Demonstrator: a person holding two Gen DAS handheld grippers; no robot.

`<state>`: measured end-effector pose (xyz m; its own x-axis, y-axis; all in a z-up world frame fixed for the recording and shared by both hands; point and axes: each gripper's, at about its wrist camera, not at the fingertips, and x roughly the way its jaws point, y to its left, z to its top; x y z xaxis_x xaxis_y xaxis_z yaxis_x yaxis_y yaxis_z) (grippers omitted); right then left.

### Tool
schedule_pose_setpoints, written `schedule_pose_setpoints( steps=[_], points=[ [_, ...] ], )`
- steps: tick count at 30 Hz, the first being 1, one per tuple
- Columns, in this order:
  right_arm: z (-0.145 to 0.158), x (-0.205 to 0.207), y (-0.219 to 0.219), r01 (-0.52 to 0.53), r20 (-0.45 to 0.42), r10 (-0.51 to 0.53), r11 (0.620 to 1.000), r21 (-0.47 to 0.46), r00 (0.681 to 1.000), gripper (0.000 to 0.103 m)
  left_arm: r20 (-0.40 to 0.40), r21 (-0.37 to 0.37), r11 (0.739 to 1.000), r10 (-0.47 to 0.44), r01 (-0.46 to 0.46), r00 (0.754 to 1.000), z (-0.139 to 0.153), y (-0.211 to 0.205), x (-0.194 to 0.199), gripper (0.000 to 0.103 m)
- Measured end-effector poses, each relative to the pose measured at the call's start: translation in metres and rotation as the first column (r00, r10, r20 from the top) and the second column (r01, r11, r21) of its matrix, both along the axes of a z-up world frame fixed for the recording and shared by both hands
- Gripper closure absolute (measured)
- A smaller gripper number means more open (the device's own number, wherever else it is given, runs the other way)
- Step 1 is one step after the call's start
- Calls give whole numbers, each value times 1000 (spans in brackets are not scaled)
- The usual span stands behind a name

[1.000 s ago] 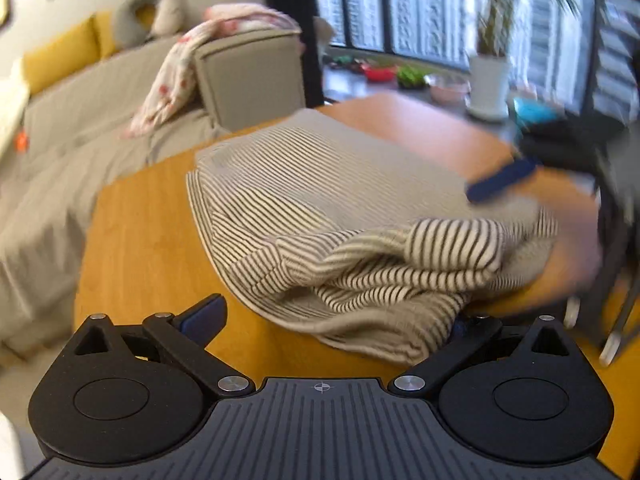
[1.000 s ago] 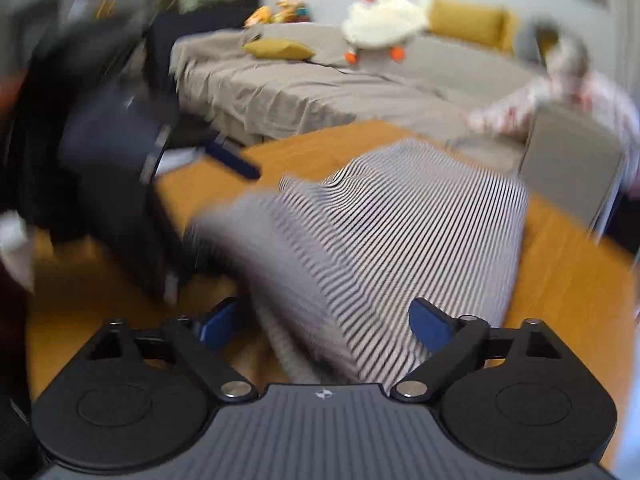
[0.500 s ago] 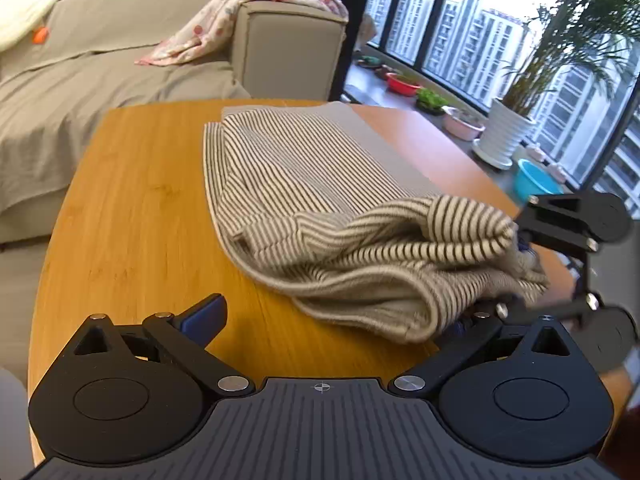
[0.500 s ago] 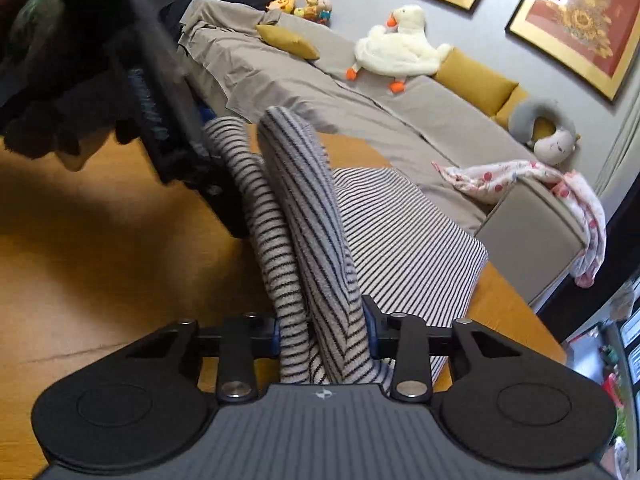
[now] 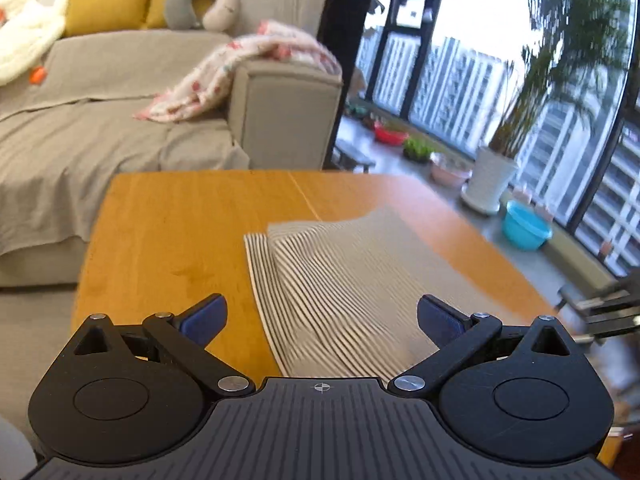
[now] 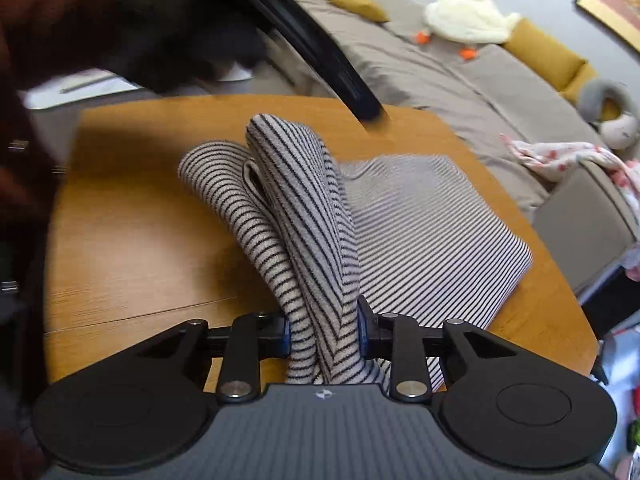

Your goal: Fold clothes

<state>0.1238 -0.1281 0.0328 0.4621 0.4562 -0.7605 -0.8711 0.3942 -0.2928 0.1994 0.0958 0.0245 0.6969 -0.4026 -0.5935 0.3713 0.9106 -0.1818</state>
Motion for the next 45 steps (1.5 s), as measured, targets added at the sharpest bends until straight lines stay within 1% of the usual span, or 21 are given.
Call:
schedule_pose_setpoints(
  steps=[2, 4, 6, 10, 12, 15, 18, 20, 21, 24, 26, 29, 30, 32, 33, 34, 36, 37, 41, 43, 45],
  points=[
    [23, -9, -6, -29, 4, 29, 999, -17, 1000, 76, -31, 36, 999, -25, 26, 999, -13, -6, 21, 2],
    [49, -11, -10, -62, 10, 63, 997, -52, 998, 76, -51, 81, 994, -63, 67, 997, -23, -11, 34, 22],
    [79, -5, -13, -89, 28, 91, 993, -82, 995, 76, -66, 99, 986, -125, 131, 990, -29, -12, 40, 25],
    [109, 42, -1, -144, 30, 147, 986, -87, 989, 74, -61, 125, 951, -277, 283, 959, -34, -19, 31, 39],
    [103, 81, 10, -195, -23, 194, 979, -67, 981, 73, -56, 128, 936, -324, 329, 944, -37, -20, 25, 39],
    [67, 138, 27, -237, -139, 229, 970, -51, 963, 71, -60, 90, 943, -316, 320, 947, -39, -10, 22, 38],
    [26, 178, 37, -258, -230, 239, 964, -59, 943, 70, -47, 94, 960, -259, 263, 965, -33, 9, 13, 30],
    [12, 185, 37, -253, -250, 241, 967, -19, 938, 67, -32, 90, 971, -218, 220, 975, -27, 25, 7, 20],
    [12, 186, 33, -245, -256, 238, 970, 6, 937, 67, -23, 61, 978, -200, 201, 979, -22, 34, 6, 13],
    [13, 184, 22, -219, -249, 223, 975, 44, 942, 67, 7, -16, 989, -148, 149, 989, -4, 56, 6, 6],
    [13, 183, 18, -210, -233, 216, 976, 52, 948, 66, 32, -58, 991, -122, 123, 992, 9, 62, 9, 5],
    [13, 174, 14, -210, -200, 215, 977, 49, 956, 65, 115, -116, 973, -186, 199, 976, 30, 49, 21, 1],
    [14, 173, 13, -207, -193, 212, 977, 47, 958, 64, 135, -111, 966, -217, 233, 967, 34, 39, 22, 0],
    [14, 174, 15, -198, -177, 202, 979, 40, 963, 57, 139, -22, 964, -258, 263, 956, 33, 10, 27, 0],
    [15, 174, 15, -190, -166, 194, 981, 36, 967, 52, 127, 42, 964, -265, 262, 956, 28, -4, 31, 0],
    [19, 173, 14, -177, -150, 181, 984, 34, 972, 43, 112, 101, 960, -272, 261, 956, 22, -18, 35, 0],
    [30, 171, 8, -149, -118, 153, 988, 46, 981, 33, 68, 132, 954, -281, 271, 957, 7, -29, 47, 0],
    [36, 170, 3, -132, -103, 137, 990, 58, 985, 28, 48, 144, 951, -284, 274, 958, 0, -34, 52, 0],
    [62, 169, -25, -23, -59, 33, 984, 177, 998, 14, 16, 92, 966, -243, 240, 970, -9, -28, 61, 0],
    [62, 174, -30, 67, -31, -62, 974, 215, 998, 6, 8, 77, 971, -228, 227, 974, -11, -25, 62, 0],
    [51, 185, -30, 185, -3, -189, 961, 206, 982, 5, 6, 84, 972, -222, 220, 975, -12, -26, 62, 0]
  ],
)
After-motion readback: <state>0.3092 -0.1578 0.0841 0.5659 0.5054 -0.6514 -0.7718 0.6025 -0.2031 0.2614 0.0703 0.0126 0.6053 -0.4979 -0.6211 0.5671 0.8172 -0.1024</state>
